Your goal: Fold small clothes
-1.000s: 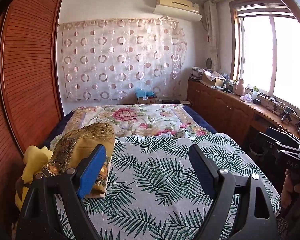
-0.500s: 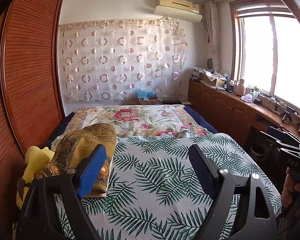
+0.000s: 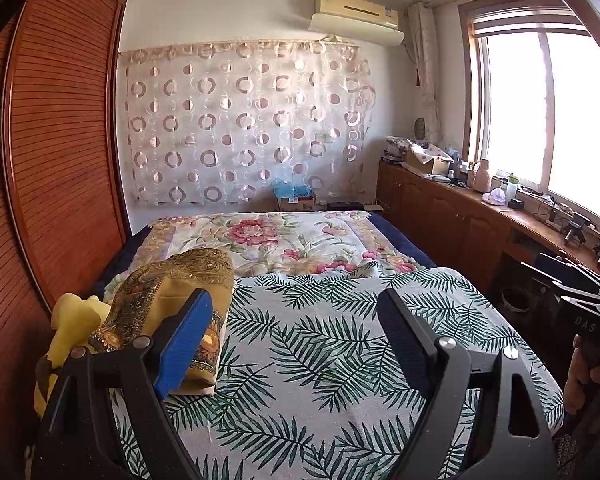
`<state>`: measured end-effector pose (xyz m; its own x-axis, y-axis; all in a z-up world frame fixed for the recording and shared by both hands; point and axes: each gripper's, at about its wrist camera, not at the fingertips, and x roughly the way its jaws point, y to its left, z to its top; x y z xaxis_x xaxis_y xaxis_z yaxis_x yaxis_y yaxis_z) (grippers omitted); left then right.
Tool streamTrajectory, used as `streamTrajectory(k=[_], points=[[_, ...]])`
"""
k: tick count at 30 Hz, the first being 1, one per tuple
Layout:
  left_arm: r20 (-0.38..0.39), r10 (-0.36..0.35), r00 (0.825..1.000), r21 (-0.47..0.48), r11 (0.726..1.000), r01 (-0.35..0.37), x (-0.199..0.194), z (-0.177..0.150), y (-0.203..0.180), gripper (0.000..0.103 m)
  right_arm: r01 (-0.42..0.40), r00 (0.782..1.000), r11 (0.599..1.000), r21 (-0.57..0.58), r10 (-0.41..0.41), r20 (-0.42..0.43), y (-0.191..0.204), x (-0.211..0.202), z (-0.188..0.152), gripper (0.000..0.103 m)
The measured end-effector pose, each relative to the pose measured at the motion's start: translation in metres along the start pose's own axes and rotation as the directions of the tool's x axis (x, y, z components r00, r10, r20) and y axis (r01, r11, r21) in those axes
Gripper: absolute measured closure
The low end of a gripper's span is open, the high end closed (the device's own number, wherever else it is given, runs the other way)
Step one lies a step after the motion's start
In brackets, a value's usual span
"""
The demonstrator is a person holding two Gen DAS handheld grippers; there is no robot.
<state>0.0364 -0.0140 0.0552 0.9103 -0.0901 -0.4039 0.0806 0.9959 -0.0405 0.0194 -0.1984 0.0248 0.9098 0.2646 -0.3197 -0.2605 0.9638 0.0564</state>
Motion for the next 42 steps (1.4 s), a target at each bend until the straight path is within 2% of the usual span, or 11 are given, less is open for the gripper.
streamTrajectory(k=[42], points=[[0.009, -0.005, 1.0, -0.001, 1.0, 0.005, -0.0023, 0.0024, 0.007, 0.018, -0.011, 1.0, 1.0, -0.005, 0.011, 0.008, -0.0064, 0.0022, -0.0021, 0.029]])
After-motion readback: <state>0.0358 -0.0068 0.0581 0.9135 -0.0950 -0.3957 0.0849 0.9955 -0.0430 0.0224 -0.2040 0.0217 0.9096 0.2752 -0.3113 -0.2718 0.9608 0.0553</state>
